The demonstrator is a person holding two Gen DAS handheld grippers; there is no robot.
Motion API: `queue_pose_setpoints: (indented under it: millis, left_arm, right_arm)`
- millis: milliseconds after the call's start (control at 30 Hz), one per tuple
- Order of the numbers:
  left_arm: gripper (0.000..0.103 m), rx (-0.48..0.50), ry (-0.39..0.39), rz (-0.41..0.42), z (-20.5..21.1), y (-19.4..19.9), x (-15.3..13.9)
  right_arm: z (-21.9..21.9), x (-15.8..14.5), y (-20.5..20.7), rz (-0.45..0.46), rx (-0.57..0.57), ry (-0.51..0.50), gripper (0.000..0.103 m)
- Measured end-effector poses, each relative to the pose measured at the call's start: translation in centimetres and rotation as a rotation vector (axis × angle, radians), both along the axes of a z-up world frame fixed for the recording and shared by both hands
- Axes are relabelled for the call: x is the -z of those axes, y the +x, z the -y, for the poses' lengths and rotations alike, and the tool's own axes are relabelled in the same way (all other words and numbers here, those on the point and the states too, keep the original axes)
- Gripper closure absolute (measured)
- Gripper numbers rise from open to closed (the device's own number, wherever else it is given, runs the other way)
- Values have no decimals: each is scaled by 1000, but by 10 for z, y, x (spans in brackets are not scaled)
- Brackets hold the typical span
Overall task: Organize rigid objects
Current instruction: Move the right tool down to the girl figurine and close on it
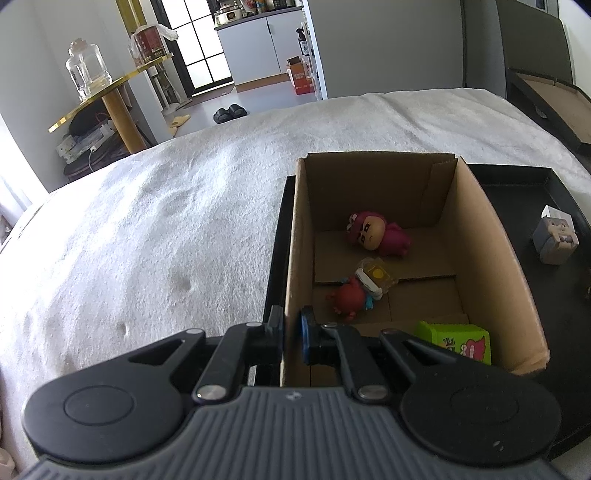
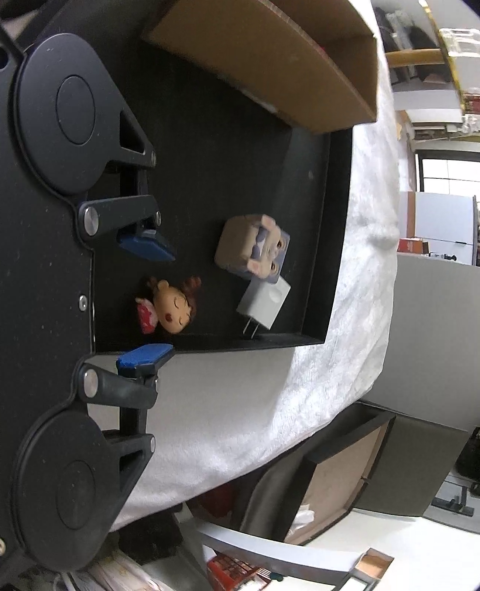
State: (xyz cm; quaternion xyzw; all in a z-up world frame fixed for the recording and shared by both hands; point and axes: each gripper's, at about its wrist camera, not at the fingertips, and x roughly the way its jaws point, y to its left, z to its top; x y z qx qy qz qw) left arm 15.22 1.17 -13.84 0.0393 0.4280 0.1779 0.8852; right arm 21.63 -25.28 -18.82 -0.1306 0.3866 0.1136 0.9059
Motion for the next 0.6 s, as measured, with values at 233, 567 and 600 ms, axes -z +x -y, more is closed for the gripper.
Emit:
queue_pose_setpoints:
  millis: [233, 567, 600]
  left_arm:
    - [94, -1, -1, 0, 1, 0, 0]
    - [94, 2, -6, 0, 0, 0, -1]
    - [94, 2, -7, 1, 0, 1, -1]
  right_arm:
    - [-12, 7, 13, 33, -22, -71, 54]
    - [-14, 19, 22, -38, -23, -66, 67]
    - [-15, 18, 21, -41, -31, -68, 67]
